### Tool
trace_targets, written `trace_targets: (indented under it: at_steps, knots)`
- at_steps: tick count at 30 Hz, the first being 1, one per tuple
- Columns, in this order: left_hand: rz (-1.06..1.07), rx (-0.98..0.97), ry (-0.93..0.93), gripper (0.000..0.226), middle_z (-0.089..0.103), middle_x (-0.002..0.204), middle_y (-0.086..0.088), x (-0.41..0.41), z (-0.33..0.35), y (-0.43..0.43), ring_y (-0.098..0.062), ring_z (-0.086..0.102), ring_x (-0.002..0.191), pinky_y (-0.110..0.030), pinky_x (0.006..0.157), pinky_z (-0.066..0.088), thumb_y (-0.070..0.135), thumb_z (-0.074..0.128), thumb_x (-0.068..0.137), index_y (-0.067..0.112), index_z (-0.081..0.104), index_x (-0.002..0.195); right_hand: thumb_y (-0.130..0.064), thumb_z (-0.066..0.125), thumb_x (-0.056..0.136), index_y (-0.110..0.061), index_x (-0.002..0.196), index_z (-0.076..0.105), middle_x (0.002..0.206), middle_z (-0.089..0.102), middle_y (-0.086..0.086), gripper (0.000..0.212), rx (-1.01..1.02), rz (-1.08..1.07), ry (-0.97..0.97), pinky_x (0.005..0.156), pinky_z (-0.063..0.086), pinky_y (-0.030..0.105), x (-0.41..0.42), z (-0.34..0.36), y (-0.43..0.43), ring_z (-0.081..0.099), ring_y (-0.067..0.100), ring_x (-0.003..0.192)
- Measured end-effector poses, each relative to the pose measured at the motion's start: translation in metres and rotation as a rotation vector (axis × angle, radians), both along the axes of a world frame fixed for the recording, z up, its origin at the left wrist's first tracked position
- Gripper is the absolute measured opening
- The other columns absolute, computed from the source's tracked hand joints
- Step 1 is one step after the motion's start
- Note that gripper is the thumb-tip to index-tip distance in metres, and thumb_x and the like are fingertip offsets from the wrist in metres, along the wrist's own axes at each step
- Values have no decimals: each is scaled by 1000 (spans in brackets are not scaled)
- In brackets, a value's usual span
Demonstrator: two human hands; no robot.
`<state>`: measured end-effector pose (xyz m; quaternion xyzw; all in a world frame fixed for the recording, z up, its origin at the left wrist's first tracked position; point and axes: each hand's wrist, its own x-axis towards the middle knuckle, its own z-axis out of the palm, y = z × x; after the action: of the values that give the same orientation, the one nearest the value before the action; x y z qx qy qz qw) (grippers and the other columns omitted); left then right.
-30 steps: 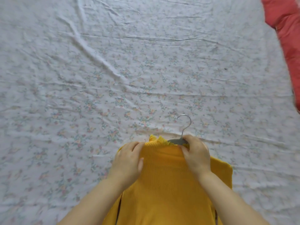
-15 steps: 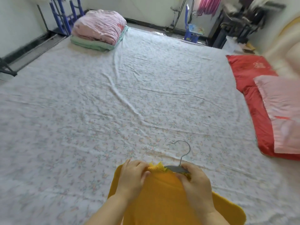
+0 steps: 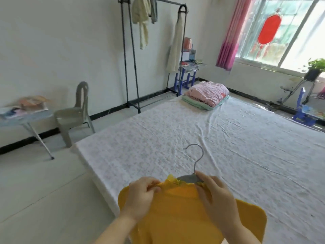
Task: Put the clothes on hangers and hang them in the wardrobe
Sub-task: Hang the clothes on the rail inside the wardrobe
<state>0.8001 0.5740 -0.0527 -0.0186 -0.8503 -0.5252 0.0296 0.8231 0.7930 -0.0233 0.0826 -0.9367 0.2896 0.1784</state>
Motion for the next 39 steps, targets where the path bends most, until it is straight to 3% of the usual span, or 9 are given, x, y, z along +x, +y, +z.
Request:
trace_targets:
  at_steps: [4,7,12,16,19,22,27,31,39]
  knots:
    - [171,-32,56,39,61,75,38,23,39,-88,16,55,79,-2,65,38,11,70,78,46,60,65,-35,52,86,-33,124,57,88,59,-10,38,113,224,63,50,46,19,-17,47,-78,56,8,69]
    - [321,-52,117,31,65,77,27,43,68,-156,18,53,83,2,66,36,17,68,81,45,60,72,-24,64,84,-31,122,59,83,59,-10,39,163,365,152,41,45,22,-31,74,-146,55,6,59]
    - [588,-198,265,16,61,92,21,78,99,-276,5,54,88,-11,78,41,24,63,85,39,64,92,-37,45,93,-41,132,45,92,49,-17,39,222,590,243,59,46,19,-50,108,-291,50,2,73]
    - [762,-363,341,24,59,105,18,105,110,-379,2,51,98,-1,83,31,24,56,91,27,62,114,-34,51,92,-37,131,49,94,56,-12,39,203,713,314,56,45,19,-51,134,-418,53,5,74]
    - [811,-431,362,30,56,113,19,125,117,-453,2,49,106,-8,92,32,25,53,92,29,56,122,-35,49,92,-37,131,49,97,58,-12,38,180,793,328,56,49,24,-47,147,-505,57,10,77]
    - [902,-460,364,32,54,119,18,142,124,-520,5,46,108,-8,94,32,26,52,93,29,54,125,-35,54,90,-33,126,56,97,62,-10,36,133,850,367,51,45,23,-40,158,-585,59,11,76]
    - [1049,-537,354,31,55,117,18,165,135,-621,7,45,106,1,90,25,25,52,92,27,55,124,-34,55,89,-31,122,58,105,64,-7,33,67,972,405,54,49,32,-33,171,-707,63,18,89]
    - [1160,-609,339,32,50,113,21,172,140,-696,8,41,104,7,88,20,22,54,92,24,57,123,-31,59,88,-28,119,61,100,65,-8,31,26,1058,424,52,40,27,-41,175,-802,64,20,84]
    - [1409,-670,273,32,46,111,24,168,147,-838,10,39,104,1,90,25,23,52,93,25,55,125,-42,45,93,-37,126,51,103,57,-14,34,16,1311,425,58,37,20,-70,180,-1003,58,9,83]
